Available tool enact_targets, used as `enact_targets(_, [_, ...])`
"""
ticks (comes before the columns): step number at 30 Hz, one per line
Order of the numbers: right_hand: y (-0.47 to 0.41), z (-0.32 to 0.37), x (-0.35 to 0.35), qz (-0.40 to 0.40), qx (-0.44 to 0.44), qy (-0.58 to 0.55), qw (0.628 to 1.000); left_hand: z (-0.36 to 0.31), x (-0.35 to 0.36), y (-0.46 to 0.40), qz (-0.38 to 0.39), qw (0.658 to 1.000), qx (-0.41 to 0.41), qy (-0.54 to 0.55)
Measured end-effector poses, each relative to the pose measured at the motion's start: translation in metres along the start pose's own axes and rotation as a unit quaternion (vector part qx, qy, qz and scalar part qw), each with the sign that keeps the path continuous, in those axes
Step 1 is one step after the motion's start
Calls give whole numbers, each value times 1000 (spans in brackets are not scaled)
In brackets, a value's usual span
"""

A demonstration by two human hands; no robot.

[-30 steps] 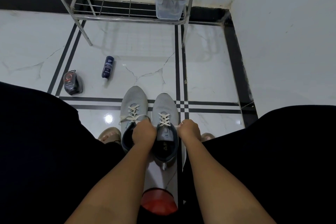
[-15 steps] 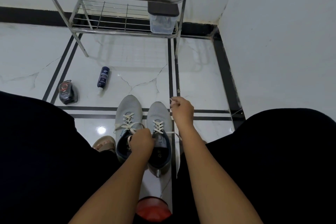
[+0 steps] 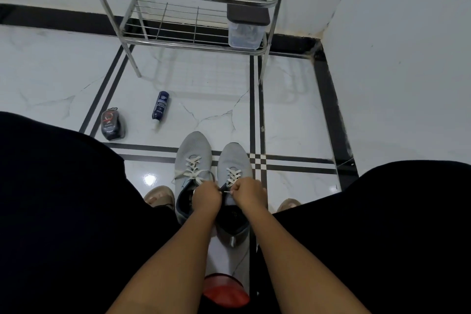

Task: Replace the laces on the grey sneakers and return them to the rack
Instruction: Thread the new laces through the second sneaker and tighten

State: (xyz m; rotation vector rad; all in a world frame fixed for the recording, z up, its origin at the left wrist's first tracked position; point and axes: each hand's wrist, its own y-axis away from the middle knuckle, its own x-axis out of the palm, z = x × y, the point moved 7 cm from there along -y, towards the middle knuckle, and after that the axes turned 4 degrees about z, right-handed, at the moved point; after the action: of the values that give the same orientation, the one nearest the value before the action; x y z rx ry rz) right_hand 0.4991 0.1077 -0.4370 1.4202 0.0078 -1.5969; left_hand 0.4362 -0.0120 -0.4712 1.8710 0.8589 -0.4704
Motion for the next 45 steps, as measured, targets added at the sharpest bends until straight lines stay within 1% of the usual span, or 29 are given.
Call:
enact_targets(2, [0,1,1,-6,-7,38,999,1,1,-1,7,1000,-3,8])
enact_targets(7, [0,2,3,-2,-15,58,998,2,2,-3,14,1000,-4,19])
enact_targets(12, [0,2,2,-13,-7,68,998,-4,1,-2,7,1000,16,-16])
enact_targets(14, [-1,2,2,-11,6,62,998,-6,1,-1,5,999,21,-26])
enact_targets(17, [-3,0,5,3,27,22,999,-6,0,0,1,999,28,-27])
enact_targets(19, [-4,-1,7,5,23,20,1000,-6,0,1,2,999,29,-21])
enact_targets(22, [-4,0,5,-14,10,28,999,-9,0,2,3,999,42,-7])
enact_targets(25, [-2,-1,5,-17,5,20,1000,-15,-1,3,-1,998,62,-25])
enact_targets(29, [-1,-5,-15,-75,-2,35,997,-16,0,1,-14,996,61,-67])
enact_targets(30, [-2,-11,-19,-62,18,50,997,-17,1,1,-13,995,63,-81])
enact_targets(31, [-4,-20,-19,-23,50,72,996,-17,3,1,-11,994,62,-90])
enact_targets(32, [-3,-30,-15,34,83,98,991,-18,4,1,-7,993,63,-97])
enact_targets(34, [2,-50,7,156,123,143,970,-19,6,-1,-1,993,58,-102])
enact_targets(35, [6,-56,19,193,132,144,962,-19,7,-1,0,993,57,-104])
enact_targets(36, [9,-59,26,200,132,126,963,-19,6,-1,-2,993,60,-105])
enact_targets(37, [9,-59,32,187,130,94,969,-17,5,-2,-6,993,62,-100])
enact_targets(39, [7,-55,29,131,111,39,984,-11,-1,1,-36,997,54,-51])
enact_targets(41, [6,-50,22,89,96,20,991,-3,-18,9,-107,991,17,74])
enact_targets(42, [5,-49,19,79,96,20,992,2,-32,13,-160,974,-11,160])
enact_targets(43, [5,-50,18,74,102,18,992,9,-48,13,-209,940,-41,266])
enact_targets(44, [4,-51,17,72,107,16,992,13,-66,12,-251,889,-60,379])
enact_targets(45, [3,-52,16,74,112,18,991,17,-86,6,-277,831,-63,479])
